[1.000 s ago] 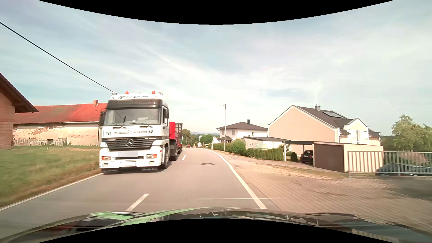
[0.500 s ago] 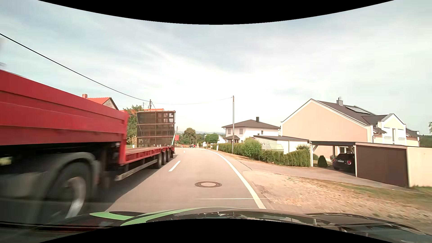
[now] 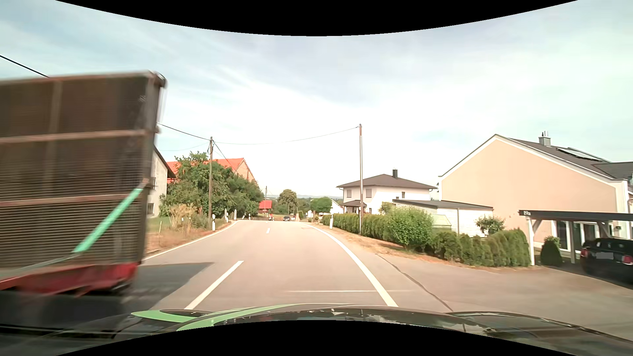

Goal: Follow the waypoints while adhering to traffic rules and regulations

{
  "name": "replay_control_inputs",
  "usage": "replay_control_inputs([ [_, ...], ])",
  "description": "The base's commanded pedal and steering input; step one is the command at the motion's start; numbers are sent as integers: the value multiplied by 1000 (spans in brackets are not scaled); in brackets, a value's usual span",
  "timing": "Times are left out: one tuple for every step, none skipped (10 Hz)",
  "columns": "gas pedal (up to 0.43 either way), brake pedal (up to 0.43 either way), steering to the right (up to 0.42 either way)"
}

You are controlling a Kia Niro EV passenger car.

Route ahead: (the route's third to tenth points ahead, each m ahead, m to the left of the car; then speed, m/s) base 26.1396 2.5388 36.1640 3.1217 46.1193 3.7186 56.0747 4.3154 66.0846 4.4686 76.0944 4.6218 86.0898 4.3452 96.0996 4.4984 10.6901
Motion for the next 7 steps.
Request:
replay_control_inputs([
  [177, 0, -45],
  [177, 0, -45],
  [177, 0, -45],
  [189, 0, -45],
  [189, 0, -45],
  [189, 0, -45],
  [189, 0, -44],
])
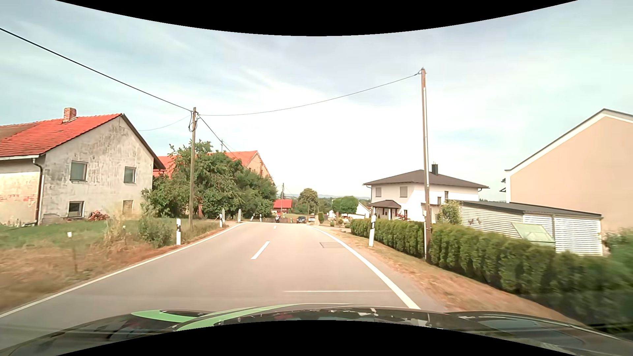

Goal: Follow the waypoints while adhering to traffic rules and regulations

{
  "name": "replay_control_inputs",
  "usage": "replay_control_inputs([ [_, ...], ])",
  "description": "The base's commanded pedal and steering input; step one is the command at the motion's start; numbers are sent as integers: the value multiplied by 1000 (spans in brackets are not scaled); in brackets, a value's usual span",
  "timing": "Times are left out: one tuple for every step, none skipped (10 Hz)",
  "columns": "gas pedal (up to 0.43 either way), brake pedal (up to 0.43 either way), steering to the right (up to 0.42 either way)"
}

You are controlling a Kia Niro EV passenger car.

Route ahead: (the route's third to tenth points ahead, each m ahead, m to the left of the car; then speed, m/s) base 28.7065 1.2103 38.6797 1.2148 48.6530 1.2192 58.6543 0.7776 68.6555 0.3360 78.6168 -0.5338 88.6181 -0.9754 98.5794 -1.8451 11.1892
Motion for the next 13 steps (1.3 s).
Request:
replay_control_inputs([
  [189, 0, -40],
  [189, 0, -39],
  [189, 0, -39],
  [189, 0, -38],
  [189, 0, -38],
  [157, 0, -37],
  [87, 0, -37],
  [47, 0, -37],
  [20, 0, -35],
  [8, 0, -30],
  [8, 0, -27],
  [8, 0, -22],
  [20, 0, -16],
])
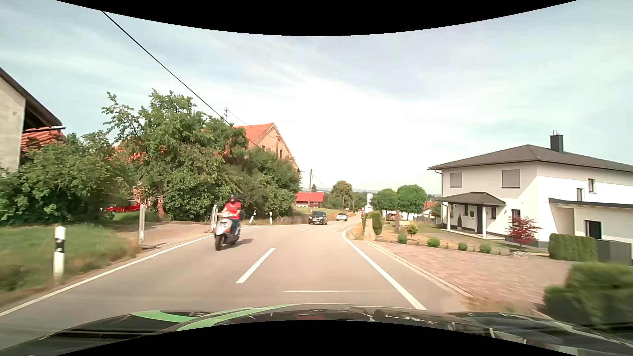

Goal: Follow the waypoints while adhering to traffic rules and regulations

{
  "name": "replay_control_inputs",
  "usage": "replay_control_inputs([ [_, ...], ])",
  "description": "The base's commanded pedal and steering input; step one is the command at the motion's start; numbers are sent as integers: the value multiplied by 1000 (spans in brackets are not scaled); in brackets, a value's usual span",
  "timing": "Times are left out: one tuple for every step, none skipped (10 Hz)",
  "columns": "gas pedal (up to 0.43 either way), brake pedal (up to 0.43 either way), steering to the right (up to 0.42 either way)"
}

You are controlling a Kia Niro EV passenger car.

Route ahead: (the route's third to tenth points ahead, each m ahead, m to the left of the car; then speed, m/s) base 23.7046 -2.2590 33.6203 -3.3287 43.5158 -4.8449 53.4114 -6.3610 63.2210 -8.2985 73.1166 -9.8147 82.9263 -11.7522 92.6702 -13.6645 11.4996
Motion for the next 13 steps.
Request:
replay_control_inputs([
  [20, 0, -11],
  [28, 0, -7],
  [39, 0, -2],
  [47, 0, 1],
  [47, 0, 5],
  [59, 0, 13],
  [67, 0, 26],
  [67, 0, 38],
  [67, 0, 45],
  [79, 0, 48],
  [79, 0, 48],
  [79, 0, 48],
  [79, 0, 48],
])
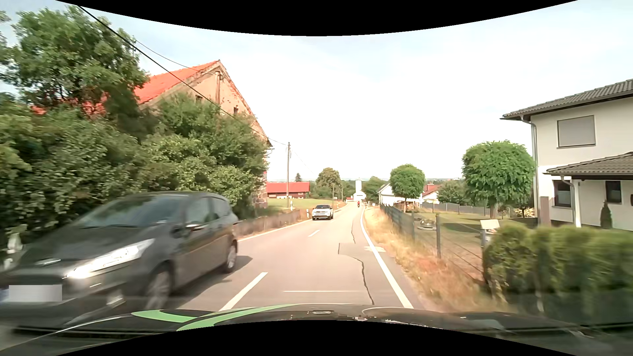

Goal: Follow the waypoints while adhering to traffic rules and regulations

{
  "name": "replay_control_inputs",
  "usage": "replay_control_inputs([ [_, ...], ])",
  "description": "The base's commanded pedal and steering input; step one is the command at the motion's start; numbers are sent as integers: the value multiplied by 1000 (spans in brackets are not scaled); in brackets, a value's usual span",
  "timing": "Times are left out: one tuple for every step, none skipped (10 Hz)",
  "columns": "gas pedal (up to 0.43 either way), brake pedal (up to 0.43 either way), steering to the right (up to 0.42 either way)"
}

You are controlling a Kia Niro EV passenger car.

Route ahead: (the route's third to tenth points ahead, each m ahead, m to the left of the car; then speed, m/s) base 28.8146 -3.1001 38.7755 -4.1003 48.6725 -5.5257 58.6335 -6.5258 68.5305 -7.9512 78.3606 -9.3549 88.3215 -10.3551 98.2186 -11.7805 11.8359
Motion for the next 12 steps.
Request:
replay_control_inputs([
  [79, 0, 45],
  [79, 0, 42],
  [79, 0, 40],
  [87, 0, 39],
  [87, 0, 35],
  [87, 0, 31],
  [87, 0, 27],
  [87, 0, 26],
  [79, 0, 24],
  [79, 0, 22],
  [79, 0, 20],
  [47, 0, 15],
])
